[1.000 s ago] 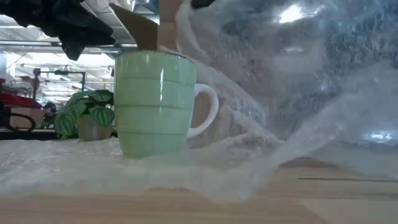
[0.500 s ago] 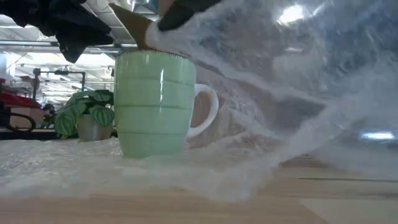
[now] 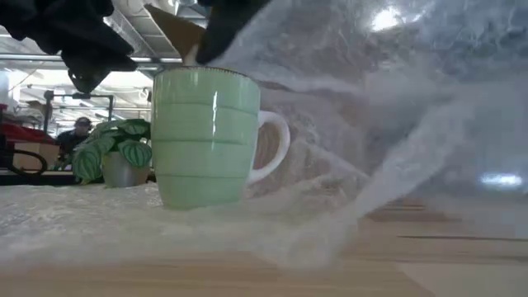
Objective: Wrap mug
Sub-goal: Wrap the green mug in bubble wrap
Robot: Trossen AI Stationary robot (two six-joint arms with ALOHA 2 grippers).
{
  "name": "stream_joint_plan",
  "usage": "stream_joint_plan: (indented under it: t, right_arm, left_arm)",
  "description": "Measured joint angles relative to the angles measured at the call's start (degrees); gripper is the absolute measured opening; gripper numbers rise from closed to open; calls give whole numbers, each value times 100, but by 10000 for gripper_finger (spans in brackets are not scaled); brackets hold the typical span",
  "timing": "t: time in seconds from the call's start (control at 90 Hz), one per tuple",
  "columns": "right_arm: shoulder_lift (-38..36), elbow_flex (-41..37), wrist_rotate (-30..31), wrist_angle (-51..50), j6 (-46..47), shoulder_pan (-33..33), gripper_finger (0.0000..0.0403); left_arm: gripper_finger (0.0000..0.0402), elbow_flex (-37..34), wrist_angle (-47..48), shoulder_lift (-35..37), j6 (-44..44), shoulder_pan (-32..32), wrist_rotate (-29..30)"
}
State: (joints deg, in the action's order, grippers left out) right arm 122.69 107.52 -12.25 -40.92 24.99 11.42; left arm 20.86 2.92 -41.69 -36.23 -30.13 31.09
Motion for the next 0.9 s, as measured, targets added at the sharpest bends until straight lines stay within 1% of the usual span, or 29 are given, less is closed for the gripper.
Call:
stream_joint_plan:
  t: [0.111, 0.267, 0.389, 0.511, 0.633, 0.744, 0.9]
  right_arm:
    - [256, 232, -139, -235, -23, -54, 0]
    - [413, 245, -191, -494, -11, -61, 0]
    - [462, 208, -180, -372, 9, -59, 0]
    - [531, 206, -241, -254, 33, -57, 0]
    - [641, 199, -318, -287, 57, -57, 0]
    - [673, 197, -359, -440, 66, -57, 0]
    - [673, 207, -337, -377, 66, -55, 0]
  left_arm:
    - [90, 0, 3, 0, -163, -186, 0]
    - [90, 0, -4, -19, -526, -516, 117]
    - [90, 0, -15, -214, -865, -790, 280]
    - [90, 0, -10, -606, -1357, -1019, 369]
    - [90, 0, -210, -1126, -1838, -1230, 452]
    - [90, 0, -603, -1700, -2193, -1378, 460]
    - [90, 2, -1452, -2501, -2306, -1523, 468]
